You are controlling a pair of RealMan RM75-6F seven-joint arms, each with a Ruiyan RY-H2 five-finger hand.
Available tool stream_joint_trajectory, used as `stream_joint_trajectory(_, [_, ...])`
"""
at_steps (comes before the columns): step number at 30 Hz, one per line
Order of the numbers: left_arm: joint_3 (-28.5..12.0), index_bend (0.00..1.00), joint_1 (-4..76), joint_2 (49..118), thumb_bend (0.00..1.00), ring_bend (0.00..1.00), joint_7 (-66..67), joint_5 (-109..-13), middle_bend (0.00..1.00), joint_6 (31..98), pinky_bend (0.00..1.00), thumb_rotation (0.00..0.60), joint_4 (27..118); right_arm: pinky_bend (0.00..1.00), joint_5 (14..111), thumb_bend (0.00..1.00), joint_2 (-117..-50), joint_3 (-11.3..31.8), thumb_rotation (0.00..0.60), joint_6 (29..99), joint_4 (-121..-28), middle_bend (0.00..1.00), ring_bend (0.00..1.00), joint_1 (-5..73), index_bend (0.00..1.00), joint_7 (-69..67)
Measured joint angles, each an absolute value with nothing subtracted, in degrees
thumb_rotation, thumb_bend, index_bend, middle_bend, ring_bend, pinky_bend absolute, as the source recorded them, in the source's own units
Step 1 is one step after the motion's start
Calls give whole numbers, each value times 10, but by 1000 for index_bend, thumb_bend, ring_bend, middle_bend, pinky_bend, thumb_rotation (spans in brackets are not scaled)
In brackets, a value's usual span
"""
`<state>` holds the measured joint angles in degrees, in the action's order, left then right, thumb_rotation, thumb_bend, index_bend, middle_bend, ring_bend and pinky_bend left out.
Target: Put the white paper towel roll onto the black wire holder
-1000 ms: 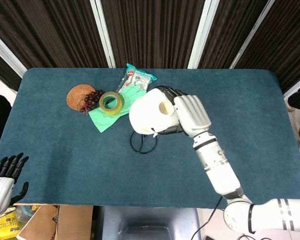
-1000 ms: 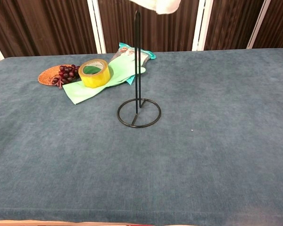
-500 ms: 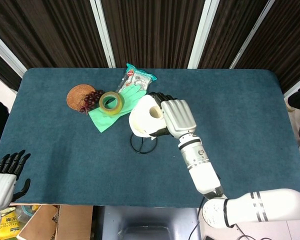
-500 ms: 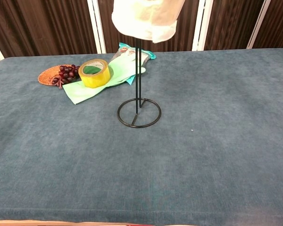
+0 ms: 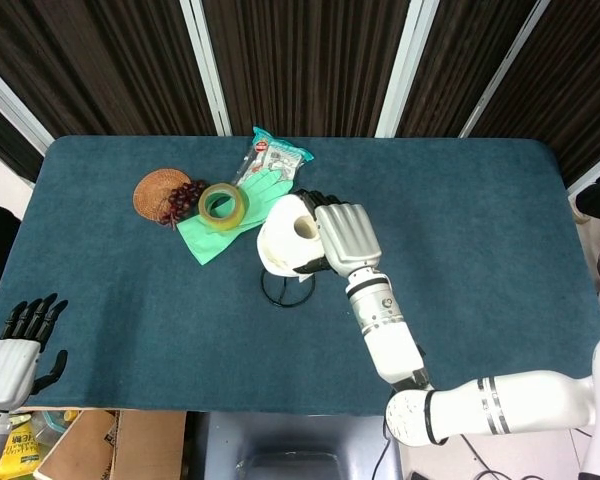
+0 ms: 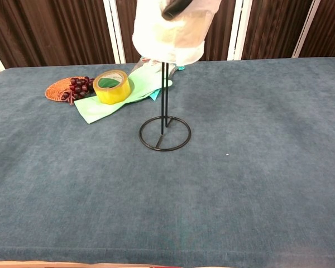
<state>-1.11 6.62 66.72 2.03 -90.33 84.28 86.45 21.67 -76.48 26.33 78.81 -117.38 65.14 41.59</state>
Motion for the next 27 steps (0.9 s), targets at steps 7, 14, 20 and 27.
stream_joint_trajectory(7, [-17,0,75,677,497,0,20,-895,0,833,53,600,855,163,209,114,-749,267,600,746,-1178,20,7,639,0,384])
stream_joint_trajectory(14, [-19,0,81,684,497,0,22,-892,0,829,53,600,849,98,249,114,-734,242,600,764,-1181,0,0,633,0,406])
stream_joint_trajectory(20, [-17,0,82,685,497,0,22,-892,0,830,53,600,848,70,268,114,-706,228,600,762,-1202,0,0,616,0,405])
stream_joint_trajectory(27, [-16,0,83,685,497,0,22,-891,0,831,53,600,848,19,432,114,-668,143,600,788,-1251,0,0,539,0,389])
